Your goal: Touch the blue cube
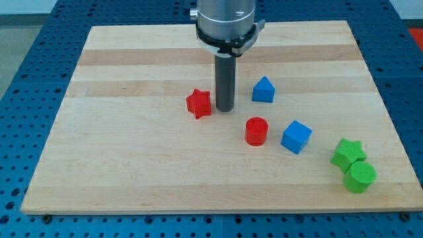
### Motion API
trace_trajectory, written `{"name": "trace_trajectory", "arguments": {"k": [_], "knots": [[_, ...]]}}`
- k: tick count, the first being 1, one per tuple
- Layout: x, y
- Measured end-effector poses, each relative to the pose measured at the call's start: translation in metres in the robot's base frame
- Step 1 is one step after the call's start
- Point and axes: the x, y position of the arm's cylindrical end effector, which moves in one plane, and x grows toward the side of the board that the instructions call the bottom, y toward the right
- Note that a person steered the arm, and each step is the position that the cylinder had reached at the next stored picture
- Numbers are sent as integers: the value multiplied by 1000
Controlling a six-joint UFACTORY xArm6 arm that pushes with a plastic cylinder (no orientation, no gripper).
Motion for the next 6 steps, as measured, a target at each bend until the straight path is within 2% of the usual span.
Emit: {"name": "trace_trajectory", "arguments": {"k": [4, 6], "knots": [[101, 6], [105, 84]]}}
